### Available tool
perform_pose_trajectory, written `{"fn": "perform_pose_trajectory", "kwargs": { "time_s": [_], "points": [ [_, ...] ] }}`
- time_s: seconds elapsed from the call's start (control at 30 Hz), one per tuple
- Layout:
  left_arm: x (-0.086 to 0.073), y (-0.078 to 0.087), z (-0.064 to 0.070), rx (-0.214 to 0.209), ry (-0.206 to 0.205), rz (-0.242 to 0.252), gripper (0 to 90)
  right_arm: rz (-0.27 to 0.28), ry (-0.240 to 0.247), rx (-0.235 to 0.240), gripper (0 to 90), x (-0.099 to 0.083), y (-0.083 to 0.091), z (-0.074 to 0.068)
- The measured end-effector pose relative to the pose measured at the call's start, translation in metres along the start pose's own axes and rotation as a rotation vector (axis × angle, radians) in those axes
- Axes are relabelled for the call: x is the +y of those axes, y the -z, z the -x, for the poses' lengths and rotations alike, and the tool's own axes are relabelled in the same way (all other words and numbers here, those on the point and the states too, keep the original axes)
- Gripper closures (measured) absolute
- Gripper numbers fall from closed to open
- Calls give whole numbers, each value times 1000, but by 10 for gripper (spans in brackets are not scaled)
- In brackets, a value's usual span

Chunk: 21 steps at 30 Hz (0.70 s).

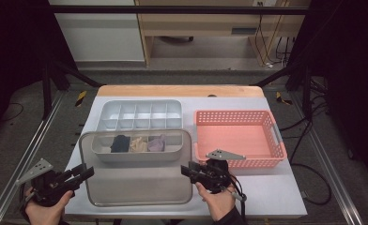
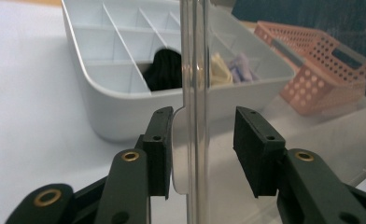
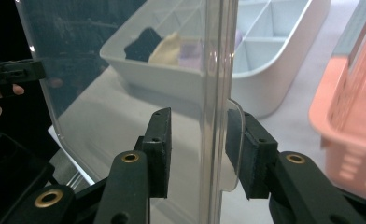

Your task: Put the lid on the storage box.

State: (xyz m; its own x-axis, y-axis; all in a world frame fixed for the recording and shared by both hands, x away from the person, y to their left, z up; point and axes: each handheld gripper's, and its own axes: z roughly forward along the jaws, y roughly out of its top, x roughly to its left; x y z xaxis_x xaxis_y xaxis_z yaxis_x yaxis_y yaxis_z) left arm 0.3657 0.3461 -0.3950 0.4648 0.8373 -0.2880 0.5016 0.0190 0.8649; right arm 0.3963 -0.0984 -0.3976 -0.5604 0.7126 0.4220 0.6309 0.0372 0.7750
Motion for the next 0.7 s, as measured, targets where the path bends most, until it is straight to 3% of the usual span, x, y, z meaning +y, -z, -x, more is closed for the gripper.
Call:
{"fn": "perform_pose_trajectory", "kwargs": {
  "time_s": [0.37,0.7],
  "points": [
    [43,-8,5,21,-64,69,576,67,20,-23,580,27,-1,3],
    [69,-19,1,39,-70,121,577,109,34,-59,559,55,-7,8]
  ]
}}
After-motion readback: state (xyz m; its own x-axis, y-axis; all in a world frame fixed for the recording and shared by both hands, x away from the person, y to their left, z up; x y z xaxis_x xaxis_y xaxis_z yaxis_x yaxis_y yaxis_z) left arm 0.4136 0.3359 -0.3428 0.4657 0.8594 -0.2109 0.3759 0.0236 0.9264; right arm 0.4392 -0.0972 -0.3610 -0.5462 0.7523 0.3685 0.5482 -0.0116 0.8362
